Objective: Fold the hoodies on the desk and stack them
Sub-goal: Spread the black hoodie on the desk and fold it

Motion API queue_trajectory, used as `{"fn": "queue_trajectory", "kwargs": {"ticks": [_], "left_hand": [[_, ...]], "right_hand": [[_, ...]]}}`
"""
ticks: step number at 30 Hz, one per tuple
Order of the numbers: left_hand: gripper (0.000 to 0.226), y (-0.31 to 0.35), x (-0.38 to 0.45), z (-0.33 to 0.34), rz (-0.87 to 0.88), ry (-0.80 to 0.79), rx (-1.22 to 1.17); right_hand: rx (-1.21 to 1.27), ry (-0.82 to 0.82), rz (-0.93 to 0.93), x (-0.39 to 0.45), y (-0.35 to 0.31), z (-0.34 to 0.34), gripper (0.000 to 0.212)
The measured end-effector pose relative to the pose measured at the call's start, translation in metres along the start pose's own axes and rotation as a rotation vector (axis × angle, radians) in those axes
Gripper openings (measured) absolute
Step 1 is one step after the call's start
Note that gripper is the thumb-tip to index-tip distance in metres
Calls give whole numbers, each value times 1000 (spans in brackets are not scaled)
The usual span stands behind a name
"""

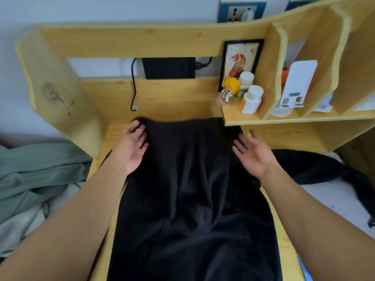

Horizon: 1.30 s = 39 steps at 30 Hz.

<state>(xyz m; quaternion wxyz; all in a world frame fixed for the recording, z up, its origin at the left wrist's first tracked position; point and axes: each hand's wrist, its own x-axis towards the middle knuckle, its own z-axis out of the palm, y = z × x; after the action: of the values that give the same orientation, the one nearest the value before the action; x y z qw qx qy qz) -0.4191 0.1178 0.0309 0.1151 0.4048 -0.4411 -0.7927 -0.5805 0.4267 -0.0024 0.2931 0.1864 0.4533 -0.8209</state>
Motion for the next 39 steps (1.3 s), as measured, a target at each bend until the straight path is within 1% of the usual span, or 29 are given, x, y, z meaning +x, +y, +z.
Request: {"fn": "queue_trajectory", "kwargs": {"ticks": [1,2,3,5,6,8,9,10,13,15,17,18,19,21,22,23,24,25,26,27,28,29,30,31,32,33,35,37,39], "left_hand": [[46,3,5,2,32,-20,109],[52,0,4,0,47,-33,297],[56,-7,0,-6,54,-35,541],[59,-31,-11,-21,67,-54,974],[60,-45,-14,-30,65,-81,1094],[60,-72,-14,-51,27,-118,1243],[60,-85,-15,-61,4,-129,1319],[61,-96,-15,-69,-25,-136,1398],[65,-127,-20,-83,-77,-132,1626],[67,-141,-28,-82,-4,-99,1753],[67,-154,-39,-71,82,-78,1761],[67,-161,-45,-64,86,-83,1732],[68,-169,-52,-57,68,-100,1710],[75,-184,-62,-50,-4,-145,1738],[79,-190,-64,-49,-34,-151,1770],[82,-193,-66,-49,-57,-144,1788],[84,-193,-66,-48,-79,-130,1791],[84,-191,-66,-45,-101,-120,1787],[83,-189,-66,-41,-130,-114,1781],[81,-187,-67,-36,-158,-110,1779],[80,-185,-68,-31,-181,-105,1780],[79,-184,-69,-26,-199,-95,1785],[79,-183,-70,-22,-217,-87,1791],[79,-183,-70,-19,-233,-81,1803],[80,-183,-70,-16,-253,-71,1814],[80,-183,-71,-13,-282,-55,1826],[76,-186,-76,-2,-329,10,1862],[62,-193,-89,15,-248,79,1926],[48,-206,-106,30,-108,81,1940]], "right_hand": [[-123,-5,-25,0,3,3,64],[-336,-3,-44,-3,12,0,65],[-573,21,-73,-8,20,-7,64],[-900,117,-142,-14,32,-28,60],[-1074,167,-199,-14,35,-42,57],[-1373,260,-268,-12,33,-68,50],[-1441,338,-277,-10,28,-81,46],[-1444,437,-272,-9,22,-92,42],[-1236,772,-179,-7,2,-119,43],[-1074,971,-73,0,-11,-131,53],[-886,1075,4,8,-21,-146,62],[-778,1063,1,13,-26,-153,60],[-620,1010,-23,16,-31,-158,49],[-258,847,-41,24,-45,-166,18],[-157,803,-14,26,-52,-172,9],[-45,763,7,28,-59,-179,15],[10,712,43,31,-68,-184,19],[74,667,56,27,-76,-188,16],[81,642,53,16,-84,-188,6],[15,684,12,4,-92,-189,17],[-75,798,-94,-5,-97,-197,33],[-115,863,-250,-15,-100,-207,42],[-29,885,-320,-22,-100,-219,47],[-27,880,-286,-29,-99,-231,47],[32,839,-207,-33,-98,-244,45],[110,799,-104,-38,-98,-257,43],[300,698,-21,-49,-103,-275,40],[360,643,-13,-49,-112,-289,39],[371,591,-13,-48,-122,-295,44]]}}
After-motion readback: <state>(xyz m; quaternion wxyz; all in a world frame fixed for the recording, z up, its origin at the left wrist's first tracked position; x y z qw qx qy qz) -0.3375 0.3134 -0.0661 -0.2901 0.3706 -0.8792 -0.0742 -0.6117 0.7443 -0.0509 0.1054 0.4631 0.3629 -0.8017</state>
